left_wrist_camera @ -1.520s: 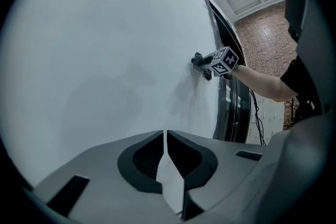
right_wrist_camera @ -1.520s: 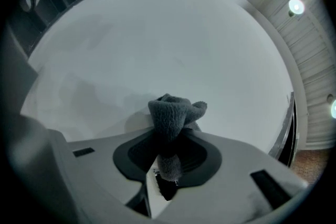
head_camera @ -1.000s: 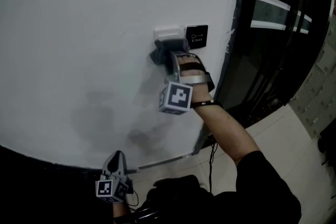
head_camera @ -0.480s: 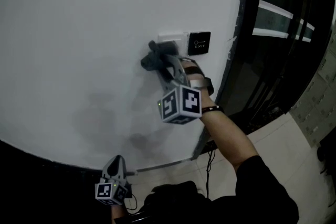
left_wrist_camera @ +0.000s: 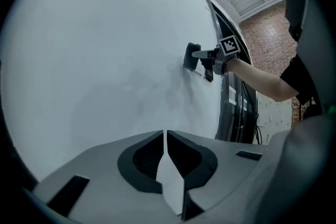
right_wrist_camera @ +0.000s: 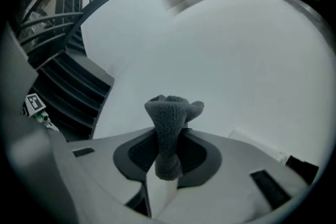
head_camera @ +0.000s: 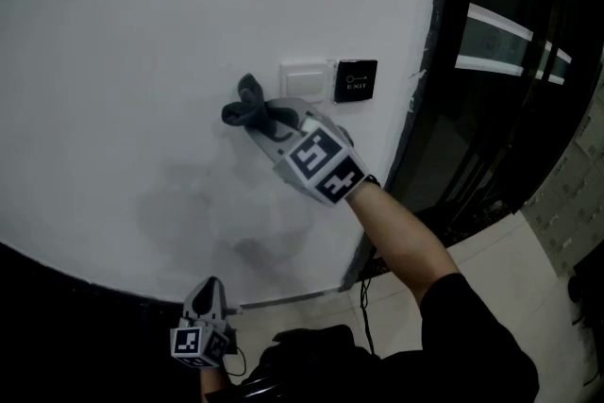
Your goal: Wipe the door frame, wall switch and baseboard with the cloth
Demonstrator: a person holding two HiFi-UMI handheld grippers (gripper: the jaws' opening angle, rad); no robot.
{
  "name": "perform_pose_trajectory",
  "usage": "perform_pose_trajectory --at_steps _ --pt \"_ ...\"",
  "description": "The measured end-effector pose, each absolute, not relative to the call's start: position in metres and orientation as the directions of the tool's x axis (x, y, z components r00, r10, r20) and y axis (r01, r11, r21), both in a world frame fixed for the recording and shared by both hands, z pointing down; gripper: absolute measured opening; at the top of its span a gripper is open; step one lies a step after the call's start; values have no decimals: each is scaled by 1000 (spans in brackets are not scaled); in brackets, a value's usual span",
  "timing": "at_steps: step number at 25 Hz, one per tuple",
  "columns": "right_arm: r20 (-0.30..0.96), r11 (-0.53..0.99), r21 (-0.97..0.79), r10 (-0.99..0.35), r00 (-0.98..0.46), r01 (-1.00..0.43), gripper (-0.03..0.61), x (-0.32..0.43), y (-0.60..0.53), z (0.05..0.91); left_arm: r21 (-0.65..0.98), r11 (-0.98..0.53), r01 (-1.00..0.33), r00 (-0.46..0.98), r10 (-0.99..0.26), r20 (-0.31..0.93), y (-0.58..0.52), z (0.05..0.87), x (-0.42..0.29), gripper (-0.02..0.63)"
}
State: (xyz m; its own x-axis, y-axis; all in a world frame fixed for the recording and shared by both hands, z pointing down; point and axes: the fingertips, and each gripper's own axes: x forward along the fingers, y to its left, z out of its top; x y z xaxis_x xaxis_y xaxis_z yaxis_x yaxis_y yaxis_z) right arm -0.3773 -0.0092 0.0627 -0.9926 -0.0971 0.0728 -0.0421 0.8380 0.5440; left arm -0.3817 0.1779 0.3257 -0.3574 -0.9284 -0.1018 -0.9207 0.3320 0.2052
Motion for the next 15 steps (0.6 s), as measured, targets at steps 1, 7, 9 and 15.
perform_pose_trajectory --at_steps 1,7,9,15 --pt "71 852 522 -84 -994 -35 90 -376 -12 62 211 340 -916 -368 -924 -108 179 326 -381 5" --pt "54 891 452 -63 -997 -32 89 -365 -53 47 220 361 -906 -388 -917 -94 155 324 -367 5" --pt "39 896 442 -72 -997 -48 91 -360 -66 44 216 369 -904 -395 -914 -93 149 323 -364 5" --pt "44 913 405 -58 -997 -35 91 -344 -89 48 211 390 -896 -415 -905 -93 130 318 -352 5"
